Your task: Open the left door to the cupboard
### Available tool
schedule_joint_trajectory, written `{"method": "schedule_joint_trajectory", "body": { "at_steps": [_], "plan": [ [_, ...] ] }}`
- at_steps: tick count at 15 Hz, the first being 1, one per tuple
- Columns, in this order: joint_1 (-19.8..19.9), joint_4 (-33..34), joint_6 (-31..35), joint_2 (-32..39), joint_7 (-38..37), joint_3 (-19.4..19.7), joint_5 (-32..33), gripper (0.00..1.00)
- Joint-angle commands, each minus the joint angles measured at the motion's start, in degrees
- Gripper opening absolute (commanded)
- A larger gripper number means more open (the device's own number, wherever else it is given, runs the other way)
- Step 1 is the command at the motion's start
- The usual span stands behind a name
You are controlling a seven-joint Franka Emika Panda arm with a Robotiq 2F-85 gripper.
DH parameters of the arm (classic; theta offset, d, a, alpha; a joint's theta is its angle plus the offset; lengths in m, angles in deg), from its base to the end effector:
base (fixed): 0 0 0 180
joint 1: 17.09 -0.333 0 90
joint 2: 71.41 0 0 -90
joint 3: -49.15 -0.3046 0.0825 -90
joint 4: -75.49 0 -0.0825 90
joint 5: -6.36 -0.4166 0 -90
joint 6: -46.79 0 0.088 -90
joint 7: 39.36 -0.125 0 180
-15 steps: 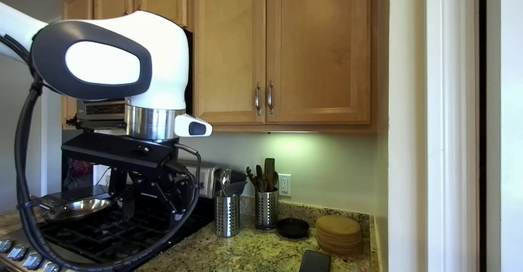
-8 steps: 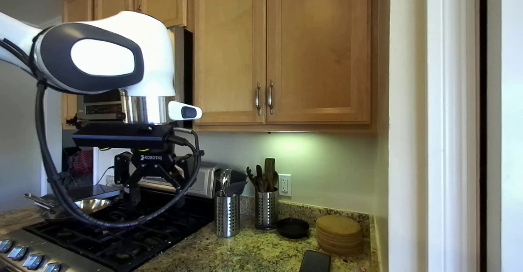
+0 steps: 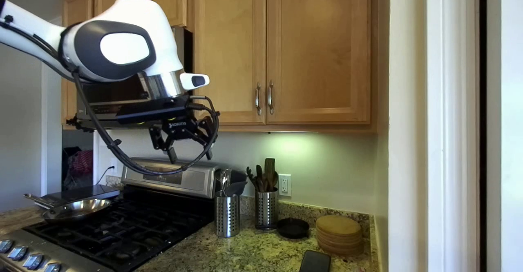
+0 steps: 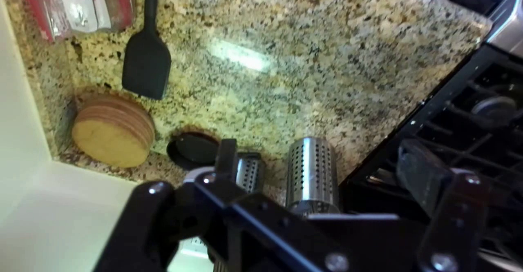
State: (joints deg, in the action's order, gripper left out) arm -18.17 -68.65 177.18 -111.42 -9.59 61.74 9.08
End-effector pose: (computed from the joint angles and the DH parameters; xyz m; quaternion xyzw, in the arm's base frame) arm 0.4190 -0.0918 0.5173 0.9583 0.1742 0.2248 0.0280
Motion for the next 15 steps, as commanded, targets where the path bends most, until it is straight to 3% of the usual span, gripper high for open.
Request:
{"method": "schedule_joint_trajectory", "body": {
  "at_steps": [1, 6, 7, 15],
  "plan": [
    [-1.1, 6.2, 5.9, 7.5, -6.3, -1.6, -2.1, 1.0],
    [0.6, 12.7, 12.2, 15.3, -15.6, -5.7, -1.6, 1.0],
    [-0.1, 10.0, 10.3, 12.1, -12.5, -4.6, -1.7, 1.0],
    [0.0, 10.8, 10.4, 13.3, -12.8, -5.0, -1.6, 1.0]
  ]
}}
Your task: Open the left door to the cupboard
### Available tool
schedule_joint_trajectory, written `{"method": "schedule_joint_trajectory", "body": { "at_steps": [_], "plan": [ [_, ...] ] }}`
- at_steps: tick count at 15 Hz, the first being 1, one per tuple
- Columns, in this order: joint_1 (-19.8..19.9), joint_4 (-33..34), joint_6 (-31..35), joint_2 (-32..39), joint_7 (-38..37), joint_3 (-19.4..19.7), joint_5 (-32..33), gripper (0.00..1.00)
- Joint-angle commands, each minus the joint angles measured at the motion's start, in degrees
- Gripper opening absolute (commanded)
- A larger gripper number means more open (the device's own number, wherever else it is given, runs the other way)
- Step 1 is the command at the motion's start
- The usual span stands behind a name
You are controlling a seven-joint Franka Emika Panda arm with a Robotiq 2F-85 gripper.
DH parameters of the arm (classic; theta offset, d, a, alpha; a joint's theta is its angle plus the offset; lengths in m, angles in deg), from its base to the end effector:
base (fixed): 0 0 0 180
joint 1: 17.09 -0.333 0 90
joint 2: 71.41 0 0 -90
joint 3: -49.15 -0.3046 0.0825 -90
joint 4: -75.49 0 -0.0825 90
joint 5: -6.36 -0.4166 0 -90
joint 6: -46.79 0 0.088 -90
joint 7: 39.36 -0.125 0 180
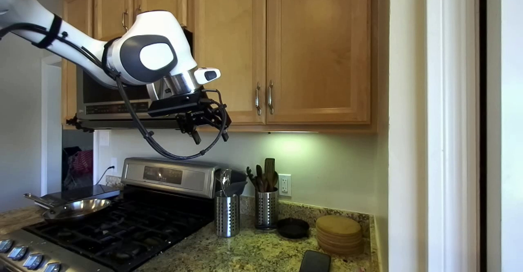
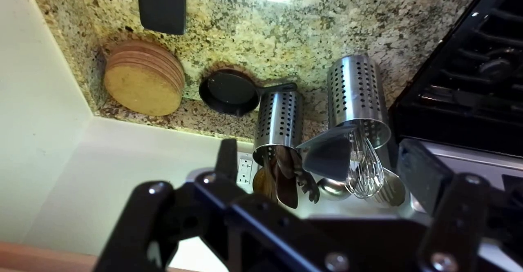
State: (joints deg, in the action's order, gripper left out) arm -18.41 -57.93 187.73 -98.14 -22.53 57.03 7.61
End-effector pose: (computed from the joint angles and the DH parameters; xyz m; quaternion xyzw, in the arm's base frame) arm 0.4995 -0.0635 0.5454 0.9518 0.0896 0.2910 0.0372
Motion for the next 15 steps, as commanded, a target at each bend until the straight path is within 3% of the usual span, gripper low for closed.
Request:
{"method": "schedule_joint_trajectory", "body": {
  "at_steps": [1, 8, 15],
  "plan": [
    [-0.5, -0.1, 0.8, 0.3, -0.1, -0.1, -1.7, 1.0],
    [1.0, 5.7, 5.5, 4.7, -10.5, -2.4, -3.1, 1.0],
    [0.6, 13.1, 15.3, 11.6, -12.3, -2.0, -4.0, 1.0]
  ]
}}
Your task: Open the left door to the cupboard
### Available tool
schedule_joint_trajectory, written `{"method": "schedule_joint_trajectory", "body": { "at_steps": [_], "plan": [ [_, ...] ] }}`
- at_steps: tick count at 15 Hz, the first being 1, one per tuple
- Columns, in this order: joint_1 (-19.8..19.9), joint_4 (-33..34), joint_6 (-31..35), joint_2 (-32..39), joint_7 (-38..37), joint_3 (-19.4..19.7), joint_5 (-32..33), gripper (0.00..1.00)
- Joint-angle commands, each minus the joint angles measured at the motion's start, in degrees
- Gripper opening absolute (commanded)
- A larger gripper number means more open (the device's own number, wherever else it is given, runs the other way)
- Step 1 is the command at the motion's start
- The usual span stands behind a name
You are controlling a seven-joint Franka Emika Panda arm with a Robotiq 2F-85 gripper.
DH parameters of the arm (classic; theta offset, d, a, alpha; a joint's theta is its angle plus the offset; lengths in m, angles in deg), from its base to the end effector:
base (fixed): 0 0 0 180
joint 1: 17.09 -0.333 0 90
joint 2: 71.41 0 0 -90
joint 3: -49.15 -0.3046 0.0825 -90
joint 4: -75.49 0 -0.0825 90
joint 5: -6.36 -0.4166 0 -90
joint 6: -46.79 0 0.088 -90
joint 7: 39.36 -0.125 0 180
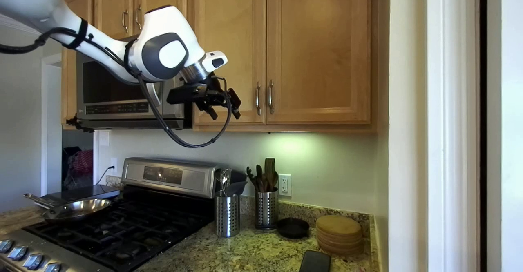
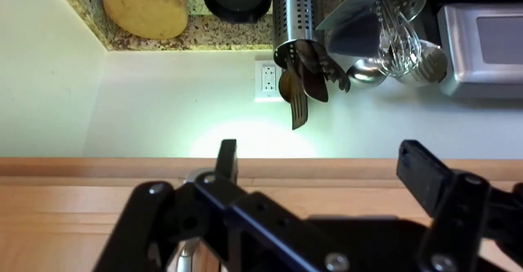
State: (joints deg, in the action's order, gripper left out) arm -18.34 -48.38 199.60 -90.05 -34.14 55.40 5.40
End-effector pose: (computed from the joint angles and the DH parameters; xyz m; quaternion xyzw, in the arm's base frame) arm 0.5539 -0.0549 0.5976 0.9152 -0.0079 0.4028 0.0124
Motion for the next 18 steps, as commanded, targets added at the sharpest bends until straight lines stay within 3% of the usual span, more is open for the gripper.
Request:
{"method": "schedule_joint_trajectory", "body": {
  "at_steps": [1, 9, 16, 17, 18],
  "plan": [
    [0.4, 4.6, 4.5, 4.6, -0.5, -0.2, -2.4, 1.0],
    [0.9, 14.1, 7.8, 12.1, 0.0, -0.3, -4.9, 1.0],
    [2.4, 21.0, 7.7, 16.3, -0.3, -0.6, -3.0, 0.99],
    [2.5, 21.6, 7.7, 16.7, -0.2, -0.7, -3.2, 0.96],
    [2.6, 22.1, 7.7, 17.1, -0.1, -0.7, -3.2, 0.83]
  ]
}}
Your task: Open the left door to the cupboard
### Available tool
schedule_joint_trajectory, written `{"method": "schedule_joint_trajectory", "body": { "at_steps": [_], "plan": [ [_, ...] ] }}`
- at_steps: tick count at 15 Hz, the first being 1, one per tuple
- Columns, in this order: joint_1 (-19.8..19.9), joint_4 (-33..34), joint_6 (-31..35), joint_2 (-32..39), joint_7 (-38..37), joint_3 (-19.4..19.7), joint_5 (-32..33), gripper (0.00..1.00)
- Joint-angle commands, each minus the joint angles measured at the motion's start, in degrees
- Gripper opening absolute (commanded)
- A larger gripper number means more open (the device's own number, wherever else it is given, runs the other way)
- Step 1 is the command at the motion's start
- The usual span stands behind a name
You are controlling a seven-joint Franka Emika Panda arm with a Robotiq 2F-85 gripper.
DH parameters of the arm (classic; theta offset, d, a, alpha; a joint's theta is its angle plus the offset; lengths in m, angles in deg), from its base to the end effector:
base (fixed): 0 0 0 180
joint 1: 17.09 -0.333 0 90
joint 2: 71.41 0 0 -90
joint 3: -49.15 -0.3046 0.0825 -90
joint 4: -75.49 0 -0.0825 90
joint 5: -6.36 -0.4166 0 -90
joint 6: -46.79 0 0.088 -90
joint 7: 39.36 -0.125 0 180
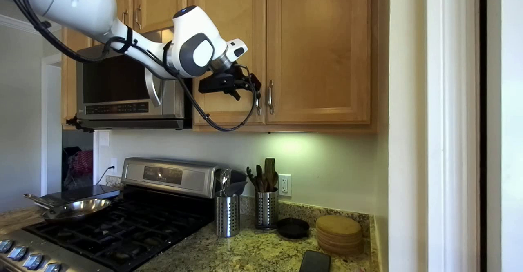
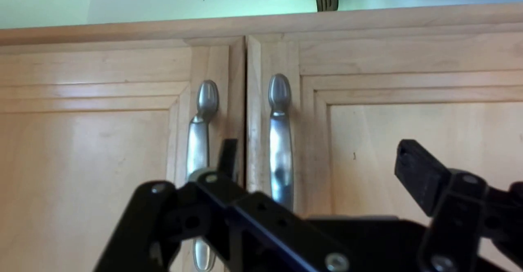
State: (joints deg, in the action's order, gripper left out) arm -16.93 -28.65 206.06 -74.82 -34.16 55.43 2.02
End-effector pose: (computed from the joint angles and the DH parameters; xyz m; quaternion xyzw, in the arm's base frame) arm 0.6370 -0.0768 0.6549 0.8714 -0.0353 0.4891 0.0178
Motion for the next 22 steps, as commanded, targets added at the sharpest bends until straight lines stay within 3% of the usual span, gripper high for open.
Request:
{"method": "schedule_joint_trajectory", "body": {
  "at_steps": [1, 2, 5, 6, 7, 8, 10, 11, 12, 13, 18, 19, 22],
  "plan": [
    [1.3, 2.9, 1.2, 2.2, 0.0, -0.7, 0.2, 0.71],
    [1.4, 3.3, 1.1, 2.5, -0.1, -0.8, 0.5, 0.71],
    [1.6, 4.3, 0.9, 3.1, 0.1, -0.8, 0.8, 0.57],
    [1.6, 4.5, 1.0, 3.3, 0.3, -0.8, 0.6, 0.51],
    [1.6, 4.8, 1.0, 3.5, 0.5, -0.8, 0.5, 0.38],
    [1.7, 5.0, 1.1, 3.7, 0.9, -0.8, 0.4, 0.34],
    [1.8, 5.2, 1.1, 3.8, 1.4, -0.8, 0.7, 0.35],
    [2.0, 5.3, 1.2, 3.8, 1.4, -0.8, 1.1, 0.41],
    [2.0, 5.3, 1.1, 3.8, 1.6, -0.8, 1.1, 0.39],
    [2.0, 5.3, 1.1, 3.8, 1.6, -0.8, 0.9, 0.16],
    [1.4, 5.3, 1.4, 3.9, 3.1, 0.0, -0.3, 0.06],
    [1.3, 5.4, 1.3, 3.9, 3.4, 0.0, -0.5, 0.1],
    [1.3, 5.4, 0.9, 3.8, 4.4, -0.1, -1.2, 0.1]
  ]
}}
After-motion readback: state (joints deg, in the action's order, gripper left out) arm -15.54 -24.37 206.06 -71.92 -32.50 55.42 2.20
